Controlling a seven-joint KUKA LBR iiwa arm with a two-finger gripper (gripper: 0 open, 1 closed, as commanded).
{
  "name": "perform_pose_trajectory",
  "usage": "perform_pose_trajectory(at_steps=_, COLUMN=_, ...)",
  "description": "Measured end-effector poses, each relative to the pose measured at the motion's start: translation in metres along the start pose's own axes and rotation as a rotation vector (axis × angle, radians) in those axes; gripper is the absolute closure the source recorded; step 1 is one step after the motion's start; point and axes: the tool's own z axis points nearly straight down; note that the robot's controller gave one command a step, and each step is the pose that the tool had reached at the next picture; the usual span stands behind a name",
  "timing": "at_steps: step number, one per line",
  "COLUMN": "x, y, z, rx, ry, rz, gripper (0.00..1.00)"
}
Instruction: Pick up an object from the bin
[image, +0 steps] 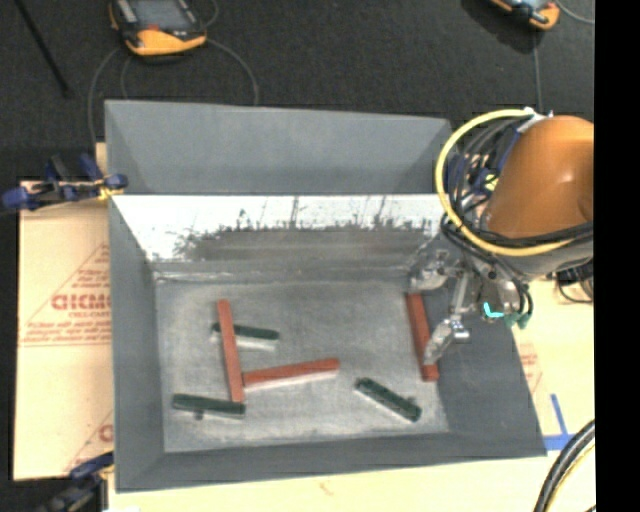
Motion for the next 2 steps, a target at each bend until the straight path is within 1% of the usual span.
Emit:
perform_pose_trajectory(at_steps=1, x=-0.0015, y=0.0003, z=-0.0042, rx=0.001, ry=-0.008, rz=-0.003, gripper=0.0)
perform_pose_trajectory(at_steps=2, x=-0.0015, y=0.0003, z=-0.0042, rx=0.001, ry=-0.008, rz=-0.003, gripper=0.0)
